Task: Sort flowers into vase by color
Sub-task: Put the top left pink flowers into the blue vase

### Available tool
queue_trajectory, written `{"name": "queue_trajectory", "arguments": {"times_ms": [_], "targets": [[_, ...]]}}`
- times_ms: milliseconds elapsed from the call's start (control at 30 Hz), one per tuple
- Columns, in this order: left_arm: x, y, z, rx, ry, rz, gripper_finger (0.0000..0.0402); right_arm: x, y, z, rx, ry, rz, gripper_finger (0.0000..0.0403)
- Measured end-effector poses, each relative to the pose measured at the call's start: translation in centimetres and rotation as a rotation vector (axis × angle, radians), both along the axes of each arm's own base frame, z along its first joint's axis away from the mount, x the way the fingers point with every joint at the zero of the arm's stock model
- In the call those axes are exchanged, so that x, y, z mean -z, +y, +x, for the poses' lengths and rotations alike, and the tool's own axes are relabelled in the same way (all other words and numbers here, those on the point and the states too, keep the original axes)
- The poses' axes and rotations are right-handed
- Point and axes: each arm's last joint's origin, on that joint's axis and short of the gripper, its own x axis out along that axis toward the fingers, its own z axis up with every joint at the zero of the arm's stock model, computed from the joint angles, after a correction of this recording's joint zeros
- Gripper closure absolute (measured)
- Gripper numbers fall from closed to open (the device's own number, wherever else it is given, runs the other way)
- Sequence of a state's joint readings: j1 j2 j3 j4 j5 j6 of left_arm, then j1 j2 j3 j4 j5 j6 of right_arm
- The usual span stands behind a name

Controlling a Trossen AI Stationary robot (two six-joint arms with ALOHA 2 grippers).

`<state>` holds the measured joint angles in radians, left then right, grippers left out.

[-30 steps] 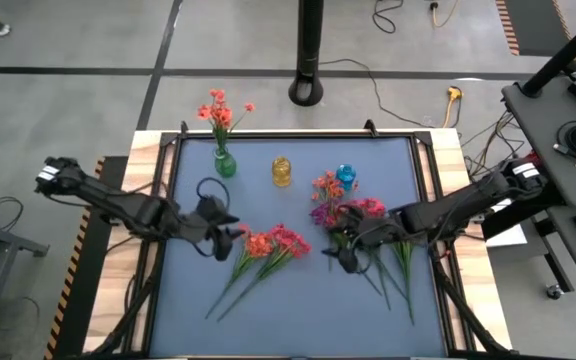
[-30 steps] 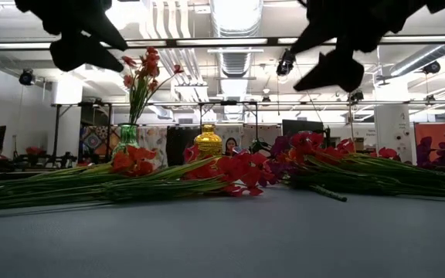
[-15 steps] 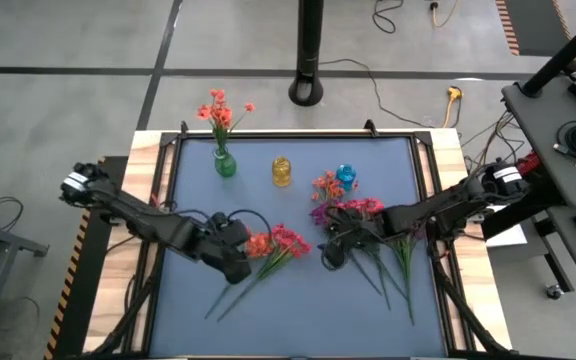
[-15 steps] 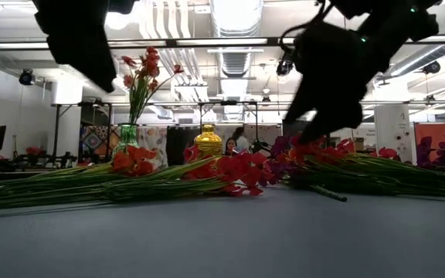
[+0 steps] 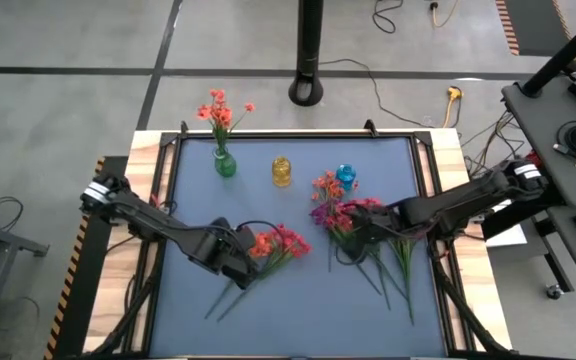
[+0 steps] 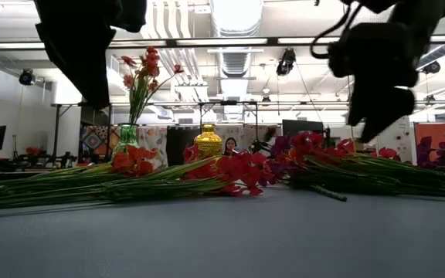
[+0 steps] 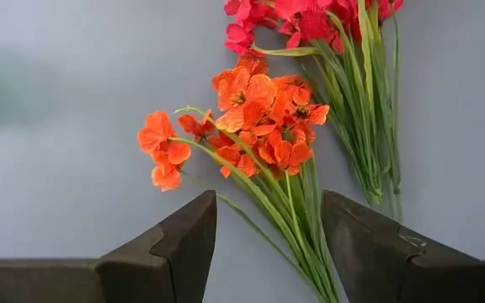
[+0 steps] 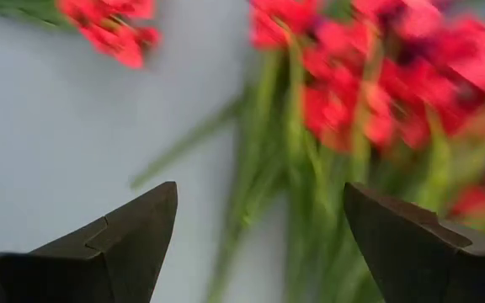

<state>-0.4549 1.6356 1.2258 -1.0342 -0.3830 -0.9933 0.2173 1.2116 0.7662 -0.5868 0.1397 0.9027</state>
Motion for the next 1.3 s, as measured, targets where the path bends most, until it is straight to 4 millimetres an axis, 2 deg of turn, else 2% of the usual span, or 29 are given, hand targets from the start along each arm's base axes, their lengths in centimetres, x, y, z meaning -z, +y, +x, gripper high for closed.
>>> {"name": "queue_trajectory", "arguments": {"times_ms": [200, 400, 767, 867, 1000, 1167, 1300], "targets": [[0.5, -0.1, 0.9, 0.114, 0.051, 0.041, 0.0206, -0.5, -0.2, -1.4, 0.023, 0.067, 0.018, 0.0071], [-0.5, 0.9, 1.5, 0.208, 0.045, 0.143, 0.0206, -0.5, -0.1, -1.6, 0.035, 0.083, 0.075, 0.0071], [-1.0, 3.5, 2.0, 0.261, 0.077, 0.314, 0.0206, 1.9, 0.3, -1.8, 0.043, 0.315, 0.079, 0.0072], [-1.4, 4.5, 1.4, 0.231, 0.118, 0.368, 0.0206, 2.8, 0.5, -1.4, 0.030, 0.344, 0.056, 0.0072], [-3.0, 5.7, 0.0, 0.149, 0.110, 0.406, 0.0206, 4.2, 0.7, -0.5, -0.004, 0.366, 0.040, 0.0072], [-5.0, 6.0, -2.3, 0.062, 0.012, 0.374, 0.0211, 5.4, 0.8, -0.1, -0.008, 0.403, 0.008, 0.0074], [-5.5, 5.8, -4.0, -0.004, -0.091, 0.412, 0.0220, 5.6, 0.7, 0.0, -0.003, 0.409, -0.008, 0.0094]]}}
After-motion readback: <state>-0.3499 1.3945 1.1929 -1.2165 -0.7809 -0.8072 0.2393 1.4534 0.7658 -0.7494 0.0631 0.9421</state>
